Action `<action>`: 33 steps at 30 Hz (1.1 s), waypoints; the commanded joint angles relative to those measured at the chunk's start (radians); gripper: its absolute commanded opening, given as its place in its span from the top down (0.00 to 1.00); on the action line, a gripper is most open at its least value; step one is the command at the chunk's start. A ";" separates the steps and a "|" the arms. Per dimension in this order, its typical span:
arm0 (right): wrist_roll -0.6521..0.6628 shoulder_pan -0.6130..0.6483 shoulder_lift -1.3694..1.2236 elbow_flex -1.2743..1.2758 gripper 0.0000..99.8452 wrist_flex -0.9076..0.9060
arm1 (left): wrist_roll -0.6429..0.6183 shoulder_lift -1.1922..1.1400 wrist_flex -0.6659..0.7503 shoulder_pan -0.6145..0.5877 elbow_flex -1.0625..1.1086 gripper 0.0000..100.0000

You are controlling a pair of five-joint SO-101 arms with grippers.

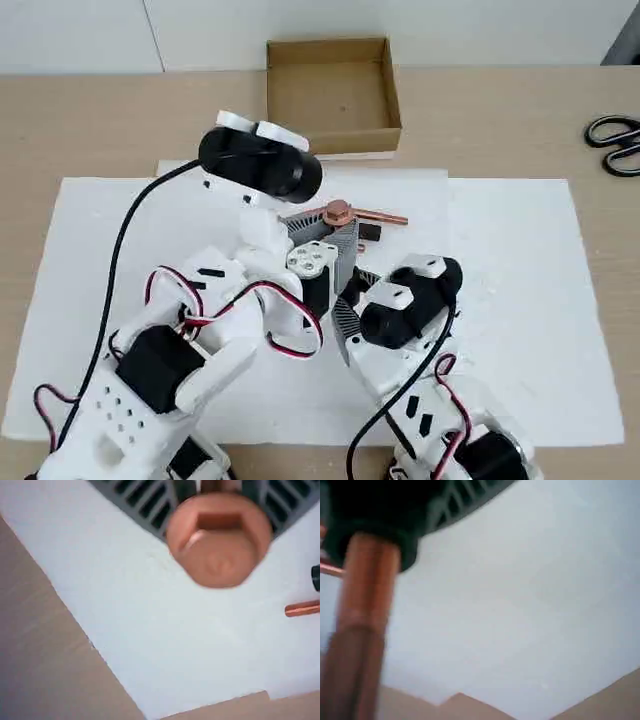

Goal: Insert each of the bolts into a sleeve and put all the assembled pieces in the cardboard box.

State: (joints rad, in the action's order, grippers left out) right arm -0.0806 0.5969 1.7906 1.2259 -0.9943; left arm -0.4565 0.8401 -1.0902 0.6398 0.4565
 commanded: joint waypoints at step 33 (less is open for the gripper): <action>-0.011 -0.008 0.008 -0.005 1.00 -0.001 | 0.002 0.017 -0.038 0.003 0.104 0.99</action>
State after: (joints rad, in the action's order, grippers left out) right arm -0.0821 0.5984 1.7875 1.2306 -0.9958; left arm -0.4565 0.8477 -1.1162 0.6475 0.5608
